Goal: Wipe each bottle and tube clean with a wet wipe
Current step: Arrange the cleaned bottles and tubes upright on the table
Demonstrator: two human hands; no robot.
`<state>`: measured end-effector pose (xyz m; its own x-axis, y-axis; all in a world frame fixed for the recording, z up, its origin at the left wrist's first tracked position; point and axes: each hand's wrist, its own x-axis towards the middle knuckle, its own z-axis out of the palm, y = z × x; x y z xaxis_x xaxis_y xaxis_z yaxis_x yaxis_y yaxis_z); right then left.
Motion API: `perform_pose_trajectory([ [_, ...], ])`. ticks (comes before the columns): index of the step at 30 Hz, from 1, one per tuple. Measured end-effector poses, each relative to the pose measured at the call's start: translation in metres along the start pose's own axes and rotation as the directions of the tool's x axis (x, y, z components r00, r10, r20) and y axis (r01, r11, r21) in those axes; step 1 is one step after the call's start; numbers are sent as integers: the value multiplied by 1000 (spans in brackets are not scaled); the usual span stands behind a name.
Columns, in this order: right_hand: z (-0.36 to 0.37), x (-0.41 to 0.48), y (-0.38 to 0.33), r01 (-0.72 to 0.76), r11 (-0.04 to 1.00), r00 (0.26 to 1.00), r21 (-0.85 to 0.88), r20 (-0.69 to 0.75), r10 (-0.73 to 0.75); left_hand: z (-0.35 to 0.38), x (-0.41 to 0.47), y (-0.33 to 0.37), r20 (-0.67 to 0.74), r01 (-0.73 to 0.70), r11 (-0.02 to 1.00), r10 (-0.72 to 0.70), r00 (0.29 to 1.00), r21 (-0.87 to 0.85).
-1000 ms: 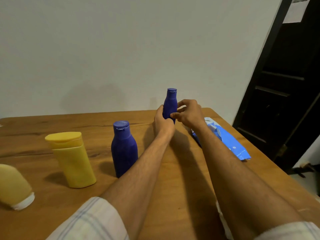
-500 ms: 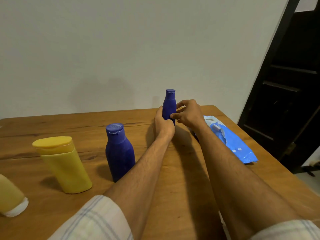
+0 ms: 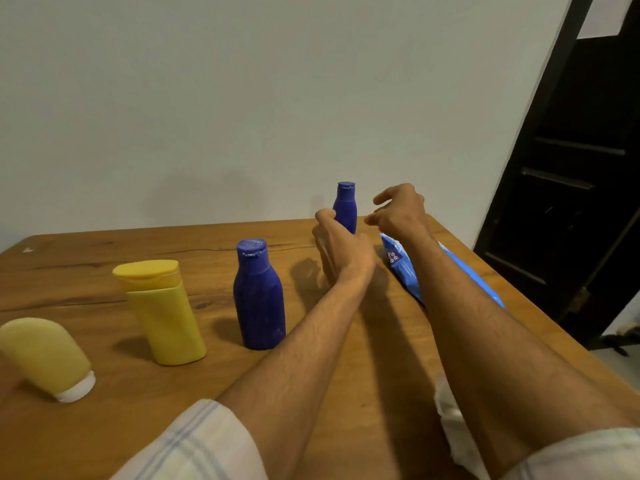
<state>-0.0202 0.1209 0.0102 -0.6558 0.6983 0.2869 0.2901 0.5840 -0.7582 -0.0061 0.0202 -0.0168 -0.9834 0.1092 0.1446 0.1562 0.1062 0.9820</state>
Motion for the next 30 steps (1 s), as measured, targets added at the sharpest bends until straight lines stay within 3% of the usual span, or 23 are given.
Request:
perform_pose_trajectory([
  [5, -33, -23, -19, 45, 999, 999, -13, -27, -46, -21, -37, 43, 45, -247, 969, 246, 968, 21],
  [9, -55, -50, -44, 171, 985, 985, 23, -11, -170, -60, -54, 91, 142, -460, 888, 451, 881, 30],
  [14, -66, -76, -72, 224, 949, 884, 222, 365, -294, -132, -48, 128, 319, -592, 783, 520, 792, 192],
  [20, -57, -116, -106, 309, 945, 715, 105, 629, -304, -208, -26, 116, 498, -520, 723, 279, 821, 454],
  [24, -38, -127, -121, 344, 939, 659, -26, 719, -221, -226, -18, 97, 579, -481, 542, -14, 815, 689],
  [27, -25, -132, -126, 384, 918, 645, -99, 740, -190, -225, -14, 82, 610, -493, 438, -177, 773, 752],
  [30, -16, -133, -128, 420, 895, 664, -149, 723, -191, -220, -6, 68, 636, -519, 434, -182, 750, 736],
])
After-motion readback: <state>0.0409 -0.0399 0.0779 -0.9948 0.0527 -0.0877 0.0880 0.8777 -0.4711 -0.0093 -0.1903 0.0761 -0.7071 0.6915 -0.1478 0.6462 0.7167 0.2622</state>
